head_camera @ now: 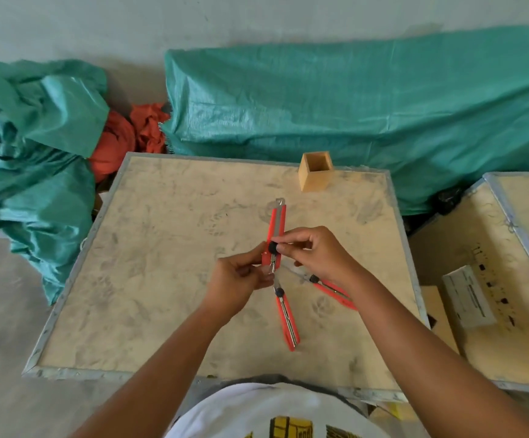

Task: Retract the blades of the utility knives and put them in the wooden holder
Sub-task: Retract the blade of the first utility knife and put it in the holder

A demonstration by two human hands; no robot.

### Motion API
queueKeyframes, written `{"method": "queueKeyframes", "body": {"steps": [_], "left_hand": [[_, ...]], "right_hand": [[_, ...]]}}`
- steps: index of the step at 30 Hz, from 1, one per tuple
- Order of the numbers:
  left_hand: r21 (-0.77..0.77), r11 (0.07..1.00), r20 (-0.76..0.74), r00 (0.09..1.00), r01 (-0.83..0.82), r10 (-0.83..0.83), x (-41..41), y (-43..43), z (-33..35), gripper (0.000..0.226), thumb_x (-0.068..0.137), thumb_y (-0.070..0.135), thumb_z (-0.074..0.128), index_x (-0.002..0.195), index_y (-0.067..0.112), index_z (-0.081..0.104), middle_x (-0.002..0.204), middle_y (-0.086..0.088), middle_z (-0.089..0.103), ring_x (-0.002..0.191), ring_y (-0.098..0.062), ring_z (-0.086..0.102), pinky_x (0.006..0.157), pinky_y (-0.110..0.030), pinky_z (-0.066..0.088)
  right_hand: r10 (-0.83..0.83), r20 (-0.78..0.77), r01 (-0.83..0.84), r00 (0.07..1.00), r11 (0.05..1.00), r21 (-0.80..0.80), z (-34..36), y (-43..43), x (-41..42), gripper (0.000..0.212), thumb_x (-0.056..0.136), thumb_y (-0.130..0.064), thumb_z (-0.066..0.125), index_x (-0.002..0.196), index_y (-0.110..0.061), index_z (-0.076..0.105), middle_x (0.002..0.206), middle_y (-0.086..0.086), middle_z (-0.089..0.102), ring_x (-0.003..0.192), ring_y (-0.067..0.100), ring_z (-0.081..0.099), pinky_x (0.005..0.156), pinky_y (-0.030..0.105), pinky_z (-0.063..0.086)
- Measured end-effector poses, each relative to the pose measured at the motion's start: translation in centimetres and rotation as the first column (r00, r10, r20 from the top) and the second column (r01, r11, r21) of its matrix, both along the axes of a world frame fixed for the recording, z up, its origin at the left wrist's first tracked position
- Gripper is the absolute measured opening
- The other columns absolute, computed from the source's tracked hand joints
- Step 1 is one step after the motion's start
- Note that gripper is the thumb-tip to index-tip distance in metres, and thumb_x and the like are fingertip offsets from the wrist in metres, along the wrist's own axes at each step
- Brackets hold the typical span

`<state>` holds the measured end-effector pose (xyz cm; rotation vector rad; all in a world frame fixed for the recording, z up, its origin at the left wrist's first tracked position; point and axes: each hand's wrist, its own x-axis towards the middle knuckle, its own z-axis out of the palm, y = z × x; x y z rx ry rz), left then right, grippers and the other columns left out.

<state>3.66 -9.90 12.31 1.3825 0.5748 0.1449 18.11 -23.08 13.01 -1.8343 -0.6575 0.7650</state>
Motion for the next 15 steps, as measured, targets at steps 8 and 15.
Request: {"method": "queueKeyframes", "body": {"steps": [8, 15], "left_hand": [[-0.049, 0.993, 0.070, 0.991, -0.111, 0.114, 2.6, -5.6, 1.4, 0.043, 0.086, -0.007, 0.066, 0.117, 0.022, 0.070, 0.098, 0.002, 0.079, 0.090, -0.023, 0.076, 0.081, -0.034, 0.062], [-0.057, 0.984, 0.087, 0.981, -0.171, 0.176, 2.3, -7.5, 2.2, 0.045, 0.083, -0.007, 0.069, 0.111, 0.028, 0.071, 0.102, -0.001, 0.079, 0.087, -0.027, 0.077, 0.080, -0.037, 0.063]], "right_hand": [[0.257, 0.156, -0.251, 0.954, 0.966, -0.057, 2.3, -4.4, 4.2, 0.029, 0.090, -0.021, 0.076, 0.116, -0.033, 0.076, 0.110, -0.020, 0.070, 0.088, -0.007, 0.063, 0.078, 0.011, 0.047], [0.246, 0.219, -0.238, 0.944, 0.969, -0.062, 2.4, -5.4, 4.1, 0.016, 0.082, -0.034, 0.082, 0.096, -0.033, 0.075, 0.105, -0.011, 0.070, 0.092, 0.009, 0.060, 0.075, 0.024, 0.042]]}}
